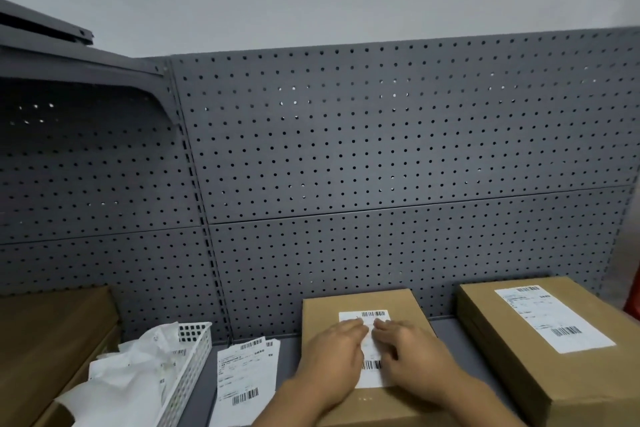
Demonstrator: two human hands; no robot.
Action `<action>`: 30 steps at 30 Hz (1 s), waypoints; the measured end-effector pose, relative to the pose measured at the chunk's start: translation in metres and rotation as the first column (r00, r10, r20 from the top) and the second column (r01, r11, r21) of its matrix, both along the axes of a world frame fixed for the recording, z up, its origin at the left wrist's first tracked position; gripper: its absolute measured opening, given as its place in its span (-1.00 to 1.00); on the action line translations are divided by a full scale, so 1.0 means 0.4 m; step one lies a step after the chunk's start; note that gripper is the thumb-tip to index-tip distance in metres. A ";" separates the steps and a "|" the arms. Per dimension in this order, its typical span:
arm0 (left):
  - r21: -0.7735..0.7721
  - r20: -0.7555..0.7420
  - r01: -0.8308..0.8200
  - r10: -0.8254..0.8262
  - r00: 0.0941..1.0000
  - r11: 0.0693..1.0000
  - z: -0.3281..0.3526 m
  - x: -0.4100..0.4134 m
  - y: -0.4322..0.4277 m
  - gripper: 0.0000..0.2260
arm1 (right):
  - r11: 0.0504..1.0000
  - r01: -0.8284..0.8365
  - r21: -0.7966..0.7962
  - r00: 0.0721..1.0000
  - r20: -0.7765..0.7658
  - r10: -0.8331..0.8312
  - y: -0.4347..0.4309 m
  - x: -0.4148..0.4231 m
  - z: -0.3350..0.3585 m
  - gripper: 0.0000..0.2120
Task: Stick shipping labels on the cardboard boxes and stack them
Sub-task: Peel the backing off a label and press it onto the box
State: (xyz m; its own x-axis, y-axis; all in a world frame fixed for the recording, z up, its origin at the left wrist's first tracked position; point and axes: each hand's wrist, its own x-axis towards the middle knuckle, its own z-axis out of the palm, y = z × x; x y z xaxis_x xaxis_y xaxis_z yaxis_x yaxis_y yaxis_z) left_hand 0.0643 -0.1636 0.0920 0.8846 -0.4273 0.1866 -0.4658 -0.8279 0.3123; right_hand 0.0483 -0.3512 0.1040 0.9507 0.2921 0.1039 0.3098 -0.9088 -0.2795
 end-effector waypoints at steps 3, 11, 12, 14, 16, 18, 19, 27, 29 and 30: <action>-0.057 -0.012 -0.017 0.016 1.000 0.998 0.010 -0.013 0.009 -0.53 | 0.995 -0.005 0.103 1.000 -0.025 0.008 -0.018 -0.022 0.013 -0.52; -0.065 -0.038 -0.042 0.039 0.999 0.997 -0.008 -0.109 0.036 -0.59 | 0.996 -0.017 0.085 1.000 0.006 0.017 -0.007 -0.121 0.008 -0.60; -0.055 -0.044 -0.039 0.036 0.998 0.998 -0.018 -0.114 0.037 -0.56 | 0.998 -0.025 0.060 1.000 0.008 0.024 -0.002 -0.127 0.011 -0.62; -0.034 -0.041 -0.044 0.043 0.998 0.998 -0.032 -0.121 0.036 -0.54 | 0.999 -0.025 0.038 1.000 0.007 0.025 0.003 -0.135 0.012 -0.63; -0.009 -0.035 -0.055 0.055 0.998 0.998 -0.031 -0.129 0.028 -0.56 | 0.999 -0.030 0.022 1.000 0.001 0.030 0.002 -0.140 0.010 -0.63; -0.002 -0.017 -0.076 0.076 0.997 0.997 -0.020 -0.141 0.022 -0.60 | 0.999 -0.049 0.016 0.999 -0.002 0.049 -0.003 -0.140 0.009 -0.64; -0.002 -0.005 -0.084 0.084 0.996 0.996 -0.013 -0.143 0.022 -0.61 | 0.998 -0.060 0.032 0.998 -0.007 0.061 -0.009 -0.134 0.008 -0.64; -0.134 0.095 -0.118 0.131 0.987 0.984 0.008 -0.177 0.070 -0.64 | 0.978 -0.019 0.206 0.997 0.075 0.004 -0.058 -0.135 -0.004 -0.54; -0.190 0.123 -0.133 0.158 0.980 0.973 -0.007 -0.201 0.078 -0.67 | 0.977 -0.014 0.214 0.998 0.071 -0.002 -0.063 -0.138 -0.013 -0.54; -0.201 0.124 -0.128 0.155 0.980 0.971 -0.020 -0.212 0.081 -0.67 | 0.977 -0.011 0.213 0.999 0.051 0.000 -0.062 -0.142 -0.018 -0.54</action>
